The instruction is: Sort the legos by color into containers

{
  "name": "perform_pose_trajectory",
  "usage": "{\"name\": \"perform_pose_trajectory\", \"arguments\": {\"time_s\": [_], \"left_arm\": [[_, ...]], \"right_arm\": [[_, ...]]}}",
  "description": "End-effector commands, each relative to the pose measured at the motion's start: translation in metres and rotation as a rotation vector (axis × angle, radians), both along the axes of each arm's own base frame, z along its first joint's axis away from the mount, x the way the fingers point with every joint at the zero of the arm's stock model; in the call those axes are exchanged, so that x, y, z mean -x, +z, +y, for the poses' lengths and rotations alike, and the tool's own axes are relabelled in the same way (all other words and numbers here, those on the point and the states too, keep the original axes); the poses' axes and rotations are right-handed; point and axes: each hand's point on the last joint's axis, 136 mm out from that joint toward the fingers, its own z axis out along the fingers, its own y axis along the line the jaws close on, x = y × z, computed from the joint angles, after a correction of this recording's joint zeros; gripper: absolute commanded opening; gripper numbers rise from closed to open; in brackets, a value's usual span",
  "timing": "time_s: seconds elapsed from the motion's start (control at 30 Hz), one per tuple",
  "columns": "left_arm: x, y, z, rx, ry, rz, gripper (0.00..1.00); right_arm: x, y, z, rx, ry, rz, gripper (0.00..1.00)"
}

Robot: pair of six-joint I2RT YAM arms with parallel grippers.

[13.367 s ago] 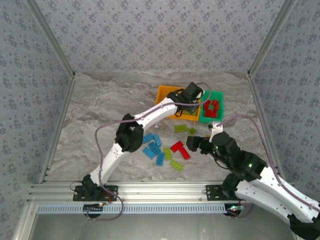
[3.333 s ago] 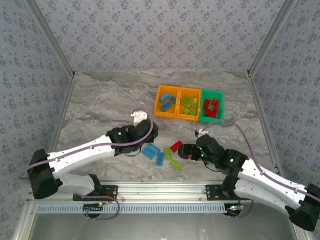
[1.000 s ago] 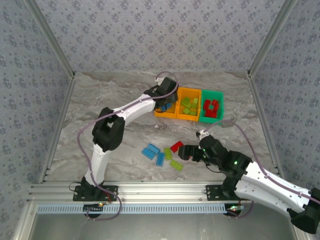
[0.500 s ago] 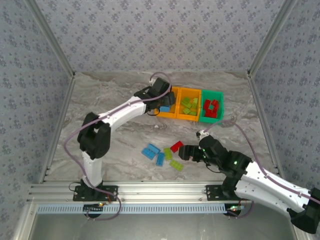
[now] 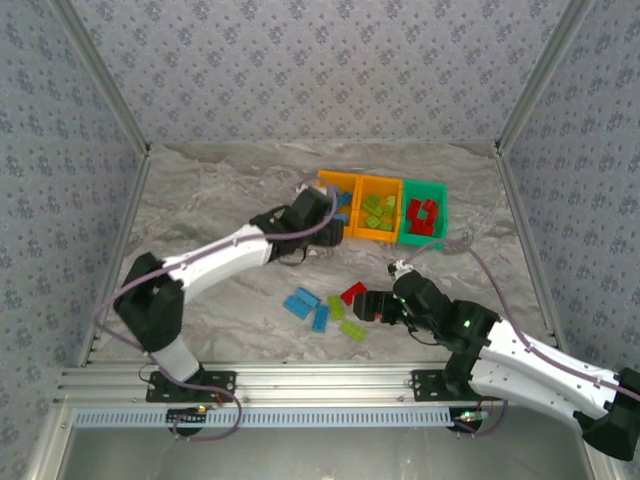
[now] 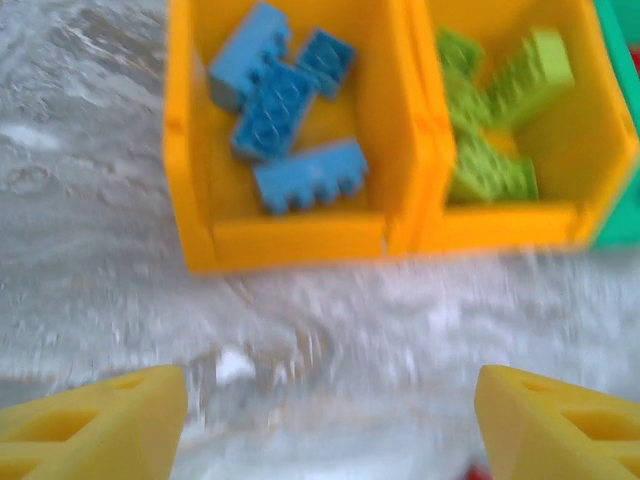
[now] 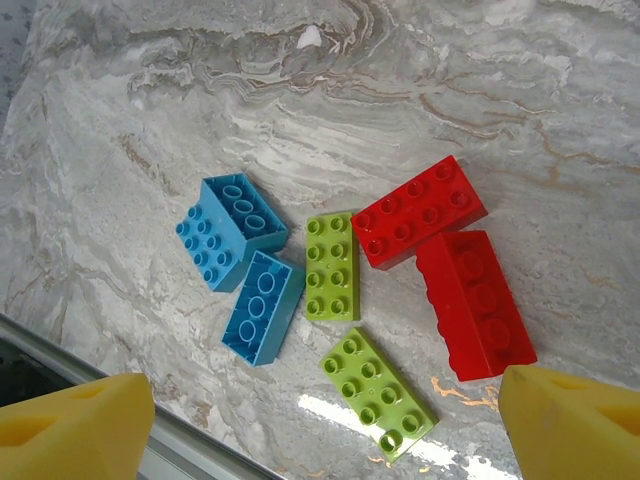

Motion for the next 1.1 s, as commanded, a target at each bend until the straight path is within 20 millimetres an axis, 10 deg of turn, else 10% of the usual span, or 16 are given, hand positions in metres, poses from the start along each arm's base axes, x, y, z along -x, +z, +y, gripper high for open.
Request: {"name": "perform_pose_trajectory", "arguments": {"time_s": [0.0, 0.27, 0.53, 1.07], "left_arm": [[0.046, 0.015, 0.007, -0.095, -0.169, -0.072, 0.75], [0.119, -0.062, 0.048, -0.261, -0.307, 0.148, 0.91], [0.111, -0.097, 0.047, -0.331, -0.295, 0.197, 0.99], [0.102, -0.126, 0.042, -0.271, -0.294, 0.279, 0.75]], "right_arm": [[-0.001, 0.002, -0.006, -0.001, -0.032, -0.006, 0.92], [-0.006, 0.001, -0.001, 0.026, -0.019, -0.018, 0.92], [-0.004, 0.000, -0.001, 0.021, -0.023, 0.001, 0.92], [-0.005, -0.001, 0.001, 0.022, -0.026, 0.001, 0.92]]}}
